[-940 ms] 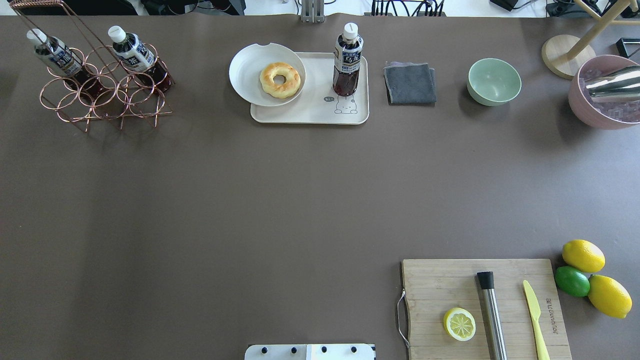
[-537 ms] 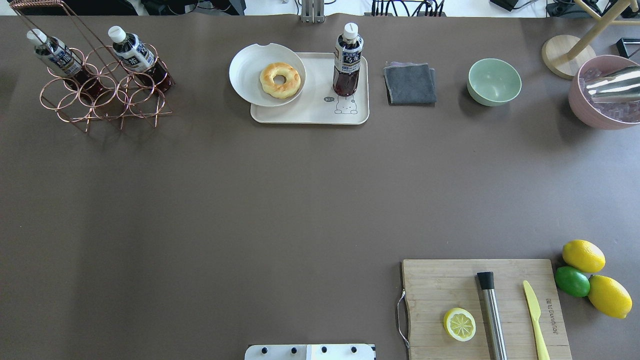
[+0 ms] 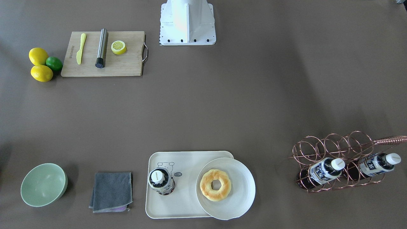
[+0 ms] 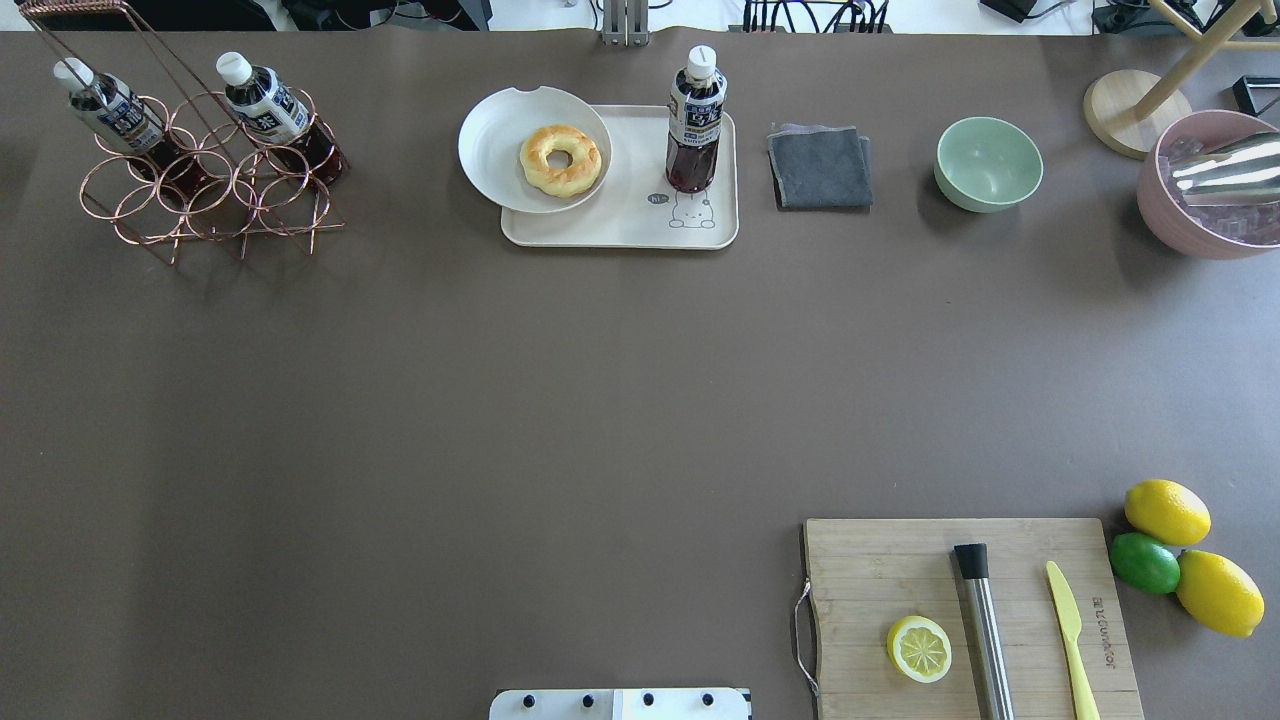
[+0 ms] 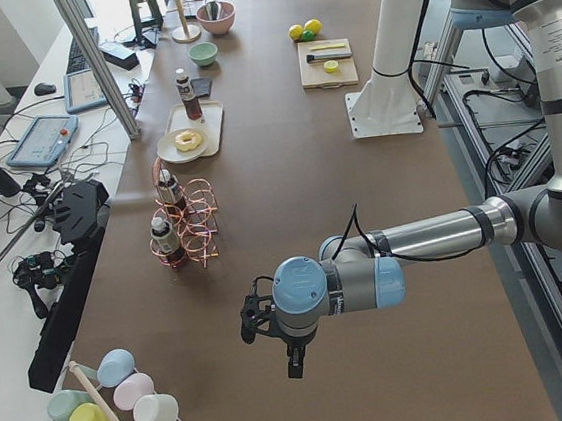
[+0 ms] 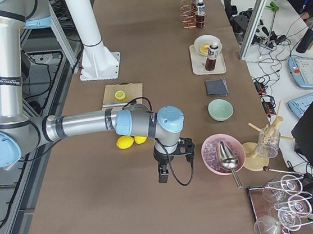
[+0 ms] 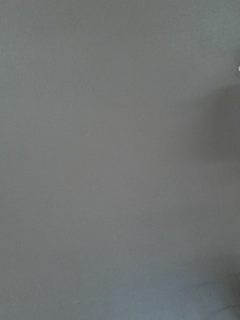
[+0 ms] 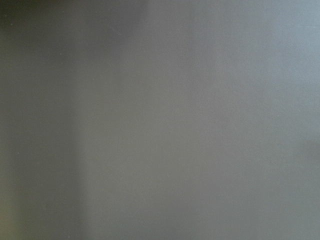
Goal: Place tea on tray
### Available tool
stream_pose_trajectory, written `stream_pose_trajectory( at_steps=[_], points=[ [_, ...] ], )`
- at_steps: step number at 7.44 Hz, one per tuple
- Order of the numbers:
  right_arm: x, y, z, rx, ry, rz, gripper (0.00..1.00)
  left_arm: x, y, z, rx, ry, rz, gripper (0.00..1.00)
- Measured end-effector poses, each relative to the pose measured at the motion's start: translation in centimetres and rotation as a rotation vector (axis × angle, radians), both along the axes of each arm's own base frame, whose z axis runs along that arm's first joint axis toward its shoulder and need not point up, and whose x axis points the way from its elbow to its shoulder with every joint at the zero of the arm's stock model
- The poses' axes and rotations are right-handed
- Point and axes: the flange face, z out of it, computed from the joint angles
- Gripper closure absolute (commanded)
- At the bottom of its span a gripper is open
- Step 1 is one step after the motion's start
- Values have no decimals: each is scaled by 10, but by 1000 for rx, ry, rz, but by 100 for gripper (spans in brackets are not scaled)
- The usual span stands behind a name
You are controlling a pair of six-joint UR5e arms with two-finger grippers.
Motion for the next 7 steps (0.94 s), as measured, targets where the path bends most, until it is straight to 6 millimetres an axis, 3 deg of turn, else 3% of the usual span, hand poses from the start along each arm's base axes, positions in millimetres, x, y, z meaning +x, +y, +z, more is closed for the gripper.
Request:
stream_pose_trajectory(
  at_steps=[2, 7],
  points=[
    [-3, -6, 30, 41, -45, 7, 0, 1, -6, 0, 1, -41, 11, 2],
    [-4, -10, 33, 61, -57, 9, 0, 2, 6, 9, -17, -45, 19, 2]
  ],
)
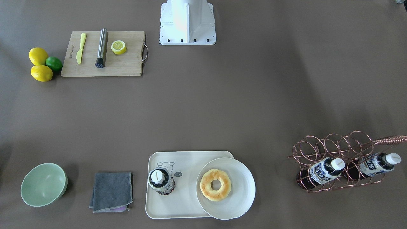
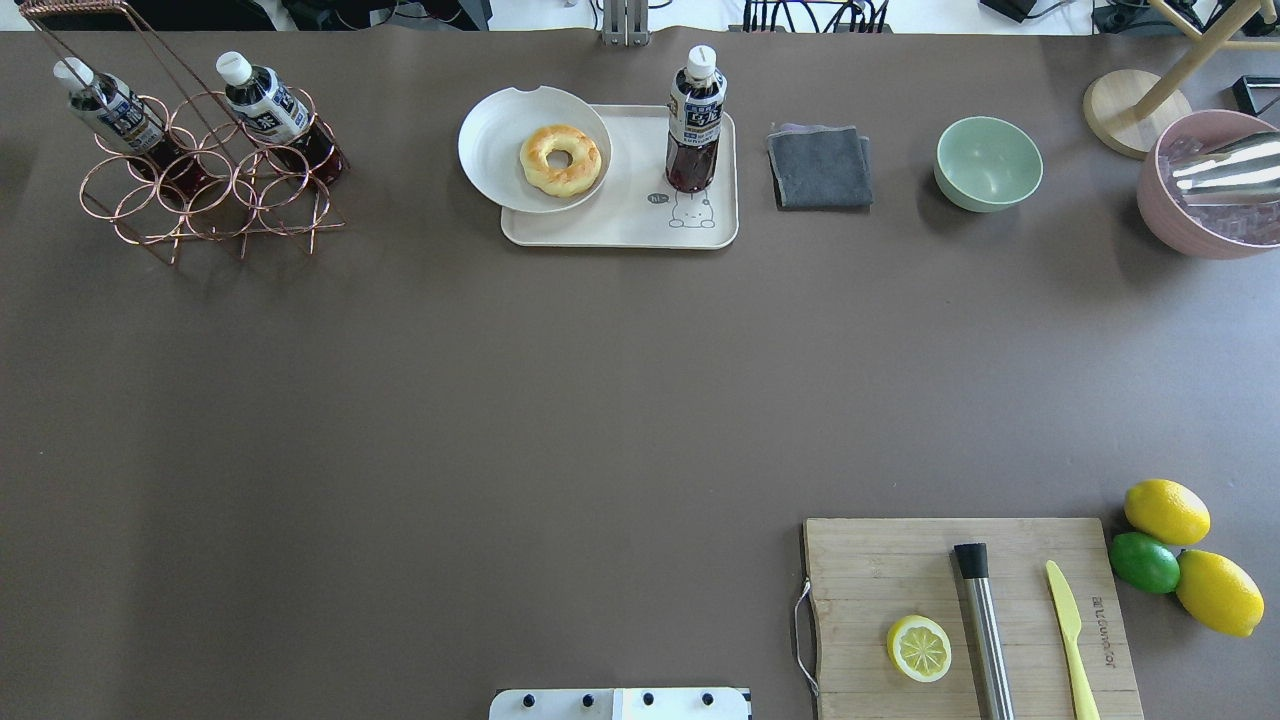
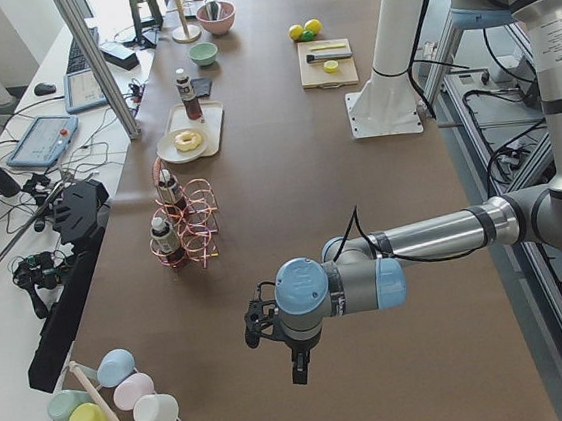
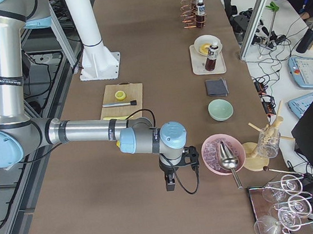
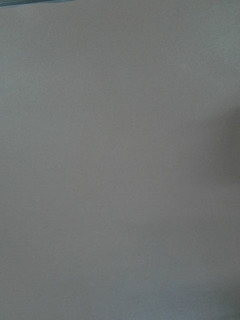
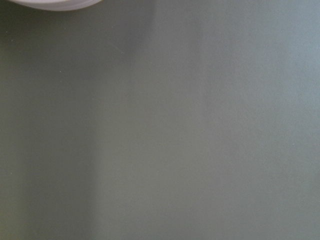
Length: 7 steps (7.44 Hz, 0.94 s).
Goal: Place tea on tray
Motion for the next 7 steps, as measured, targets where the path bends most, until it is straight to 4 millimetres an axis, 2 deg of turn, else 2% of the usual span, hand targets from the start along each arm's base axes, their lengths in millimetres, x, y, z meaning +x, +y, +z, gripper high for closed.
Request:
stream_pose_trajectory(
  at_steps=[7],
  points=[
    [-2, -1, -5, 6, -25, 2, 0, 1, 1, 0, 1, 6, 0, 2]
  ],
)
